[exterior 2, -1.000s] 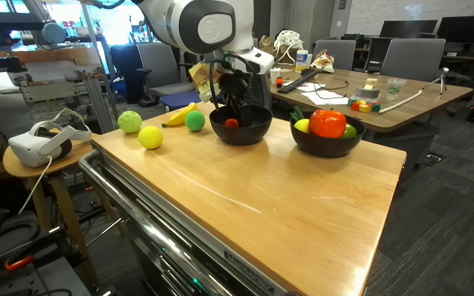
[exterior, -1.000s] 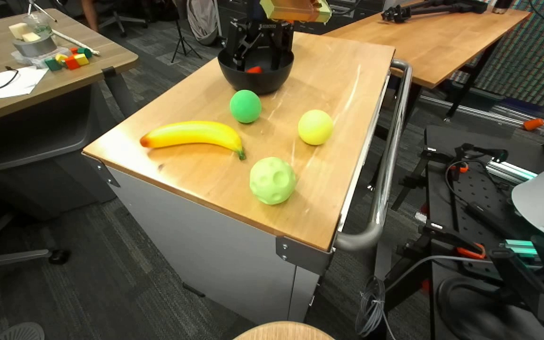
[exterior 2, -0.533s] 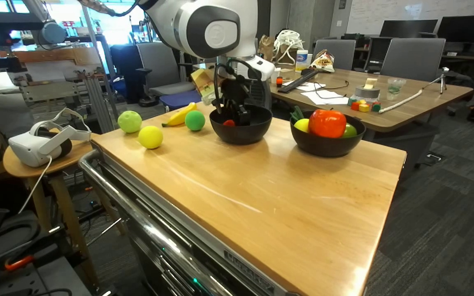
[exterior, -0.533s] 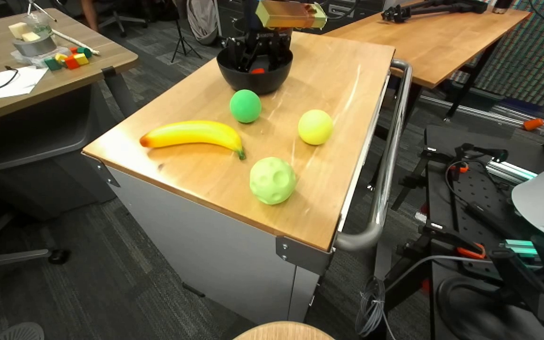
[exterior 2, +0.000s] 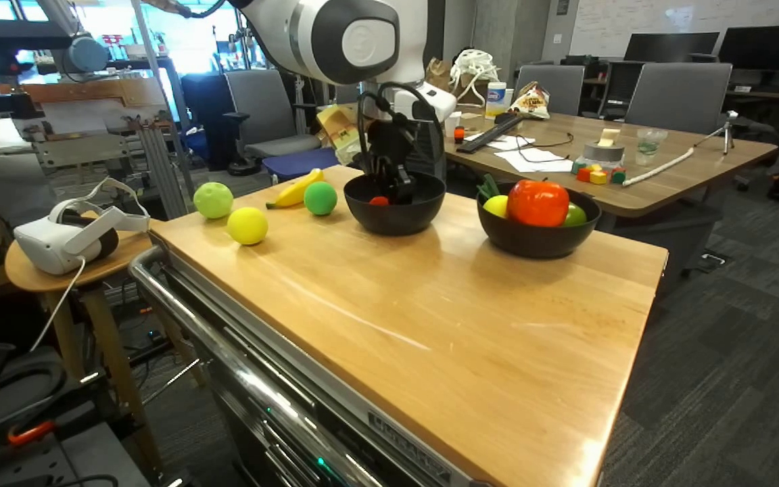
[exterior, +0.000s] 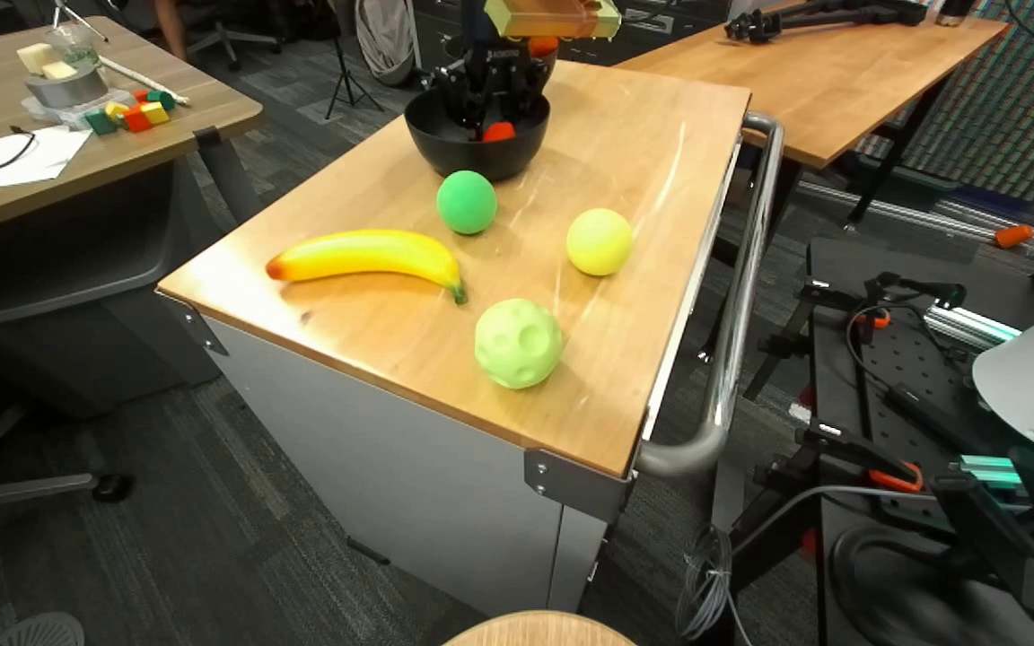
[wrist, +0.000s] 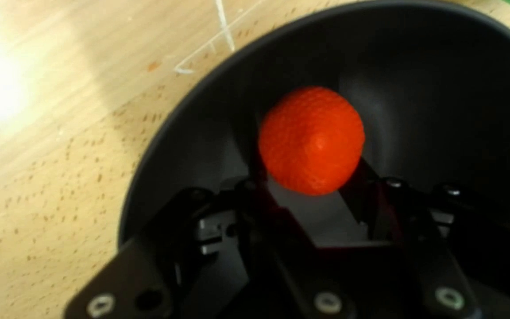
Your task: Pick the objects in the bowls and put them on the counter
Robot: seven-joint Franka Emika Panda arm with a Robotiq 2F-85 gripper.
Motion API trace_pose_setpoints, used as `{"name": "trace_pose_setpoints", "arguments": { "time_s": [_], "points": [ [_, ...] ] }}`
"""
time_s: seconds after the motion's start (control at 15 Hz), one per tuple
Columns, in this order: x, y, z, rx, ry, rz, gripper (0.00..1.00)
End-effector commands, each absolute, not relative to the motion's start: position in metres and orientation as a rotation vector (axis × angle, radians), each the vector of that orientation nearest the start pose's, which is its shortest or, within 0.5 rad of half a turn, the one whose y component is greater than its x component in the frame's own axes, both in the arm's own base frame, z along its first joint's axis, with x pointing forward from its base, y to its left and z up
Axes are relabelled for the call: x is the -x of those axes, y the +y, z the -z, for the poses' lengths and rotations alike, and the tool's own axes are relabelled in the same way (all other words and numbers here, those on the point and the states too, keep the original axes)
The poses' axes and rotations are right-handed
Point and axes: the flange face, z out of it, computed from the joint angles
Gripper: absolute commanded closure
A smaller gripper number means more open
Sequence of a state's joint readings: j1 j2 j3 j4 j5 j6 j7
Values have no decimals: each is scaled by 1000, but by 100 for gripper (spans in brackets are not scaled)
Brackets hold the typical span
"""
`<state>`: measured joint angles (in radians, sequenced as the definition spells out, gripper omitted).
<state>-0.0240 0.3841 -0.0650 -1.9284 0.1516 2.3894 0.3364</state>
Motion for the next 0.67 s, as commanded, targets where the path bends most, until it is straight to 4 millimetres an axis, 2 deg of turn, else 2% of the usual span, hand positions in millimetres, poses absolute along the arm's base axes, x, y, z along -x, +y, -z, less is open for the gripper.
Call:
{"name": "trace_pose_setpoints", "arguments": {
  "time_s": [0.0, 0.13, 0.33, 0.47, 0.6],
  "points": [
    [-623, -60, -333, 2969, 807, 171, 83],
    [-619, -60, -357, 2971, 782, 242, 83],
    [-598, -37, -417, 3031, 606, 423, 83],
    [-575, -21, -444, 3083, 511, 458, 83],
    [-542, -1, -459, 3081, 446, 459, 83]
  ]
}}
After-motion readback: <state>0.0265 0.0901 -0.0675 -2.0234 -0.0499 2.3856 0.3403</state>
